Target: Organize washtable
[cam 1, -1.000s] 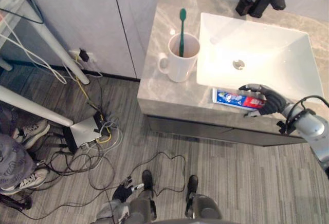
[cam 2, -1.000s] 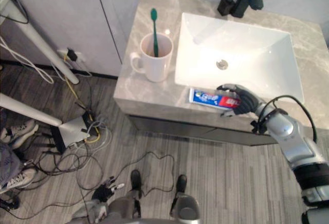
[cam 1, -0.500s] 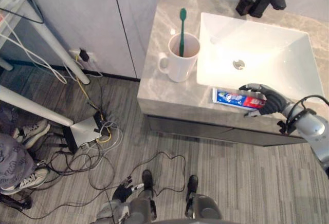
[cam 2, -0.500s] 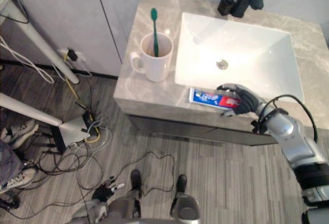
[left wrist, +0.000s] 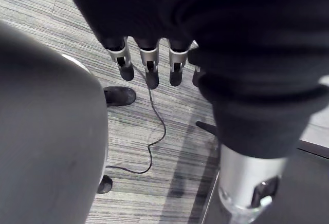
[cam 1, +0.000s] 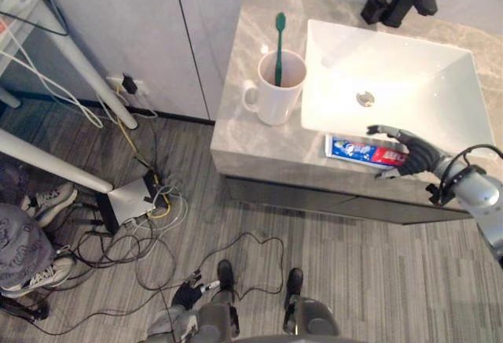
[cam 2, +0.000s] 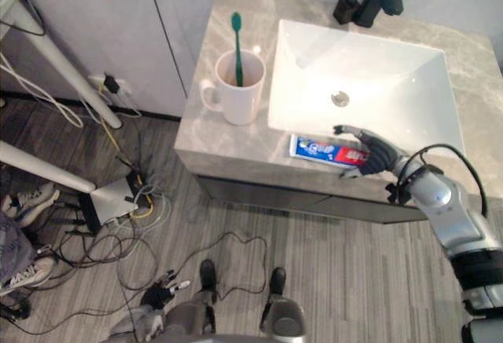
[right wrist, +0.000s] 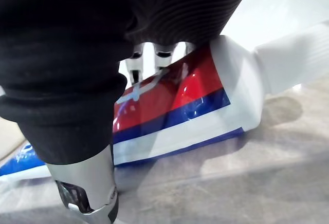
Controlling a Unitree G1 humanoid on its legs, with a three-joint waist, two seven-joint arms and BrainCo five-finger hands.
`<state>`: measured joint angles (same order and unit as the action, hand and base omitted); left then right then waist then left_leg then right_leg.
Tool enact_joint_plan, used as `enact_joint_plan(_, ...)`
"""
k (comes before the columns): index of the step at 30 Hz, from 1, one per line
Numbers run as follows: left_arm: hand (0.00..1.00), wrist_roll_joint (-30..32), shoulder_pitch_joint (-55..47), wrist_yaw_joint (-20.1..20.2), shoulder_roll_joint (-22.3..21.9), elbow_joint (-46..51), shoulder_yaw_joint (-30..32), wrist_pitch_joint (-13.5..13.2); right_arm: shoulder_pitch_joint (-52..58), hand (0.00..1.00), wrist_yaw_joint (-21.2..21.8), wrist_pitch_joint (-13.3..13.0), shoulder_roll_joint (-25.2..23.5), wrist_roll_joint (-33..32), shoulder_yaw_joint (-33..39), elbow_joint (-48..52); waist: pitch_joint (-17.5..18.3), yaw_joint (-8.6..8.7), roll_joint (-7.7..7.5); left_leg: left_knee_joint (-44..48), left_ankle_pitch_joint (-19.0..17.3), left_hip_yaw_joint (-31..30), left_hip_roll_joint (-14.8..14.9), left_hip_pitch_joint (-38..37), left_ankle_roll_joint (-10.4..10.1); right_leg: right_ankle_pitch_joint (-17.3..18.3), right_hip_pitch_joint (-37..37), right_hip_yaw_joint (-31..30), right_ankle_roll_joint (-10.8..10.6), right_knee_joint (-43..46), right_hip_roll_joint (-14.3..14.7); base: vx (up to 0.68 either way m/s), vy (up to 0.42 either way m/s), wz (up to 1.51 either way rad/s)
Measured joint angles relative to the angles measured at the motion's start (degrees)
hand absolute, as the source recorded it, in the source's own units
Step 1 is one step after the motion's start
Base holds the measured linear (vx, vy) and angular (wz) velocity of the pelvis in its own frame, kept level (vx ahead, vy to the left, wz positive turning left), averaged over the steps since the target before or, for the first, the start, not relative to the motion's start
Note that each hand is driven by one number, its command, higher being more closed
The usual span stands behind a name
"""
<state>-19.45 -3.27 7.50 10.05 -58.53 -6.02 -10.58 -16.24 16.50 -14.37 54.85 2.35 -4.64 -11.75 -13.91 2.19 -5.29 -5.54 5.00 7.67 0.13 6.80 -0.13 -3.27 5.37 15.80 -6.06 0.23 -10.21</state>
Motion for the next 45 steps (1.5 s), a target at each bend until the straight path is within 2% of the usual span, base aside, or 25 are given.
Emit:
enact_joint_plan(6,0.0,0.22,-0.04,0.0,-0.06,-0.03,0.29,0.04,-2.41,0.0,-0.64,1.18,-0.01,-0.01,2.12,-0.41,0.0,0.18,0.0,-0.33,0.15,0.01,0.02,0.0,-0.18,0.0,0.0,-0.05,0.0,0.02,0.0,0.0,0.0,0.0)
enact_joint_plan(21,0.0,1.64,-0.15,0.0,-0.48,-0.05,1.94,0.09,-6.14,0.0,-1.47,1.28,-0.02,-1.74,4.65,-0.7,0.11,0.3,-0.17,-0.36,0.76,-0.3,0.02,0.03,-0.36,-0.02,-0.05,-0.04,0.02,0.14,0.01,0.0,0.0,0.0)
enact_joint_plan(45,0.0,1.62,-0.11,-0.01,-0.11,0.02,1.99,0.07,-3.22,0.0,-1.01,2.44,-1.58,-1.9,4.65,-0.81,0.04,0.45,-0.76,-0.35,0.89,-0.52,-0.02,0.61,-0.68,-0.01,0.29,-0.3,0.02,-0.29,0.06,0.0,0.0,0.0)
